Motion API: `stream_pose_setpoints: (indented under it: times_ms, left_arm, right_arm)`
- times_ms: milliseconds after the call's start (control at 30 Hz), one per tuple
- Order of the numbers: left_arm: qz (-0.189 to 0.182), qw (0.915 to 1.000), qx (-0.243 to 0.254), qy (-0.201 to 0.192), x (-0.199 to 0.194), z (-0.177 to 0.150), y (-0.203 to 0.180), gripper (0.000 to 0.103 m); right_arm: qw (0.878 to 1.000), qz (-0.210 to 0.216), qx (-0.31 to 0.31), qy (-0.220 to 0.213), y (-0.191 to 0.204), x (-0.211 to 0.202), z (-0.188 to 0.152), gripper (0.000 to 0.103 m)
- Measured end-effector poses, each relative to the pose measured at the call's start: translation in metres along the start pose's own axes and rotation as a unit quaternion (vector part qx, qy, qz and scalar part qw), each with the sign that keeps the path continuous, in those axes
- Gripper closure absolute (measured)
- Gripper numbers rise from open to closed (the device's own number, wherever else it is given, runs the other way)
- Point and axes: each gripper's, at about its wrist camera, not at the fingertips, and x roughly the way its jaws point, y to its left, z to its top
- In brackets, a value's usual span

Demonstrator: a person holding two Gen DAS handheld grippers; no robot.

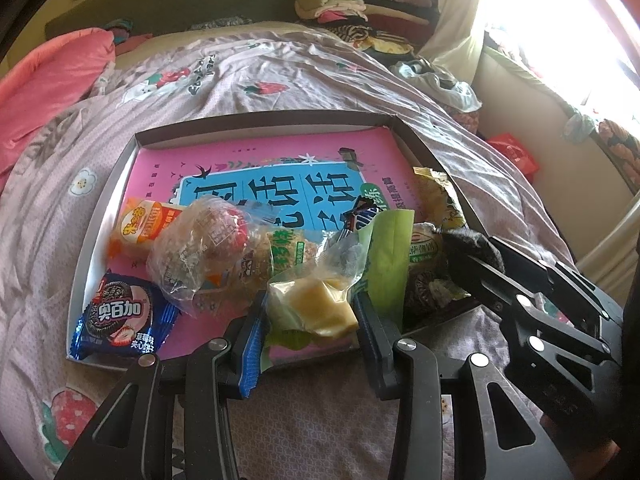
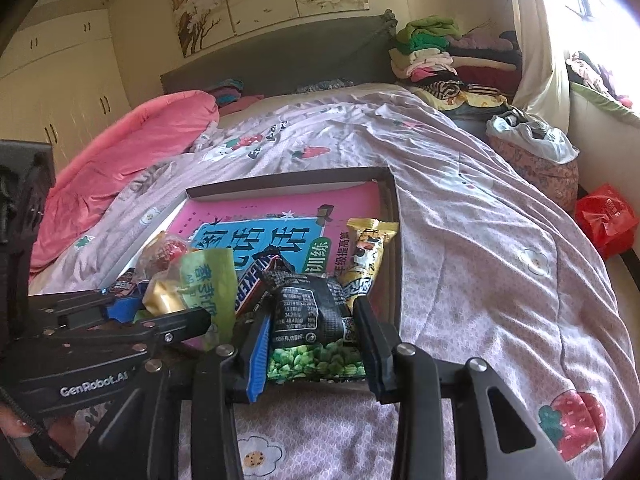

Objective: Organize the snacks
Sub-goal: 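Lower both held snack bags into the tray beside the other snacks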

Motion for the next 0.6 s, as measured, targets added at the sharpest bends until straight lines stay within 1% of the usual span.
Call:
stream_pose_setpoints:
  times_ms: [133,600]
  left_arm:
    - [-0.002,1.0,-0.003,-0.003,-0.001,0.0,0.0,0.06]
    - [0.0,0.9999,-0.008,-0.012,-0.003,0.006,0.003,0.06]
  right_arm:
    - [1.0,0.015,-0.001,0.0,0.001,0.0,0.0,0.063]
    - [1.0,0.028,-0.004,0.002,0.008,0.012,0.001,0.063]
